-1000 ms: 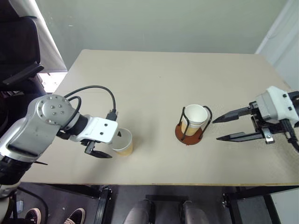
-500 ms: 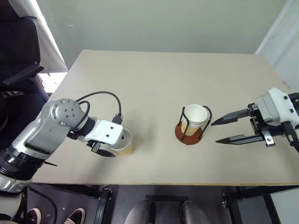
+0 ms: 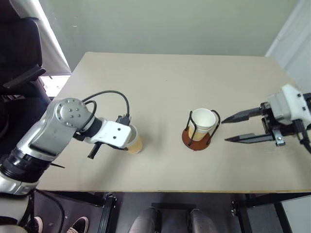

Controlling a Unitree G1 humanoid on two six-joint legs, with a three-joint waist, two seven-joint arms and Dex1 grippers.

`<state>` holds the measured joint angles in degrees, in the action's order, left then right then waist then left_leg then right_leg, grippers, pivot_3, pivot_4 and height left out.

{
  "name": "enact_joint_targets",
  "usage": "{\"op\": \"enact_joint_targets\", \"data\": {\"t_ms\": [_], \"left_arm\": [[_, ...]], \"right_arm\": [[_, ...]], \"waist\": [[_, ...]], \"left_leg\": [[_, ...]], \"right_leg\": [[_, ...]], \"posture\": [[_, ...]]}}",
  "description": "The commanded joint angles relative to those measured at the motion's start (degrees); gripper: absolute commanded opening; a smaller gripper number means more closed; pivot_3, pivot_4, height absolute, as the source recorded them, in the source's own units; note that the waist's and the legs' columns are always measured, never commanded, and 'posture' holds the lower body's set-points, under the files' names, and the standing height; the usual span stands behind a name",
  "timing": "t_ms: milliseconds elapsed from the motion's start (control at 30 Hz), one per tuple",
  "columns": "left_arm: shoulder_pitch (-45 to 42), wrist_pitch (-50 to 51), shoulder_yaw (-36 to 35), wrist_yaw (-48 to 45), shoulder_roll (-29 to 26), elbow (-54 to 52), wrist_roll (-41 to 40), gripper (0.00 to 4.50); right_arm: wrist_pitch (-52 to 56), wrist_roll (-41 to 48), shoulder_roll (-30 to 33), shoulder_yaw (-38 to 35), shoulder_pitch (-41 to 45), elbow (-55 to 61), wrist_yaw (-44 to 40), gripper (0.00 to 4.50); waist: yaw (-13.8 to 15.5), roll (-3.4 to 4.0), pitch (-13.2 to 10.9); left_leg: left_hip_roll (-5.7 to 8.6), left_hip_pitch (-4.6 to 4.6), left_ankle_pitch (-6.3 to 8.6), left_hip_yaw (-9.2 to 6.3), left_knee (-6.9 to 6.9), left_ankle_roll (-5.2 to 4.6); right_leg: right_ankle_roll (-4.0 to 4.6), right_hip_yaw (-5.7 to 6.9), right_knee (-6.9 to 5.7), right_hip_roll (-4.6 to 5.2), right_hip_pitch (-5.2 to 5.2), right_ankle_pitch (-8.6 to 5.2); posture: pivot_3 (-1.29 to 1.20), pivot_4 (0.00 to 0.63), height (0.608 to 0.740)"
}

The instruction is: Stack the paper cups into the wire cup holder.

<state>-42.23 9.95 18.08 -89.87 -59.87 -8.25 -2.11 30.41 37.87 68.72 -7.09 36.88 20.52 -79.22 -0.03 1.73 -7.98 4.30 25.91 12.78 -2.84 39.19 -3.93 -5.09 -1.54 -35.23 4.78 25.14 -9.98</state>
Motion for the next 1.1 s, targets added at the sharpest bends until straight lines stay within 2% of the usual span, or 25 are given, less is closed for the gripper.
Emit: {"op": "enact_joint_targets", "data": {"t_ms": [33,233,467,733,1100], "left_arm": [[-2.8,0.1,-1.1,-2.6,-0.3,1.8,-2.8,0.02],[-10.7,1.2,-0.6,-2.6,0.9,7.9,-6.2,0.02],[-22.1,1.3,1.5,-2.6,2.9,18.2,-10.5,0.02],[-34.4,1.7,4.6,-2.6,7.8,29.9,-14.5,0.02],[-49.4,-1.5,12.1,-2.6,18.0,47.4,-18.2,0.02]], "right_arm": [[-0.6,-2.1,0.0,1.4,3.1,-3.5,-0.3,2.0],[-4.6,-7.3,-0.6,3.1,5.5,-9.5,-0.8,2.0],[-3.6,-7.7,-0.6,1.8,4.2,-8.5,0.4,2.0],[-0.8,-9.6,0.3,1.8,2.2,-6.7,3.3,2.0],[-1.4,-10.3,0.0,0.2,-0.9,-4.8,6.0,2.0]], "waist": [[0.0,-0.01,0.0],[0.1,-0.01,0.0],[0.1,-0.01,0.0],[0.2,-0.01,0.0],[0.4,-0.03,0.0]], "left_leg": [[0.0,-0.01,0.0,-0.01,0.0,0.0],[0.0,0.05,-0.01,-0.02,0.03,-0.02],[0.0,0.08,-0.01,-0.01,-0.01,-0.02],[0.0,0.17,-0.02,-0.01,-0.01,-0.05],[0.0,0.26,0.02,0.07,-0.03,-0.13]], "right_leg": [[0.0,0.0,-0.01,0.0,0.0,0.0],[-0.06,0.01,0.03,0.0,0.01,0.05],[-0.07,0.01,0.08,0.01,0.02,0.06],[-0.15,0.03,0.23,0.02,0.01,0.1],[-0.28,0.04,0.29,0.08,0.03,0.06]], "posture": [[0.0,0.15,0.74],[0.0,0.15,0.74],[0.0,0.15,0.74],[0.0,0.15,0.74],[0.0,0.15,0.74]]}}
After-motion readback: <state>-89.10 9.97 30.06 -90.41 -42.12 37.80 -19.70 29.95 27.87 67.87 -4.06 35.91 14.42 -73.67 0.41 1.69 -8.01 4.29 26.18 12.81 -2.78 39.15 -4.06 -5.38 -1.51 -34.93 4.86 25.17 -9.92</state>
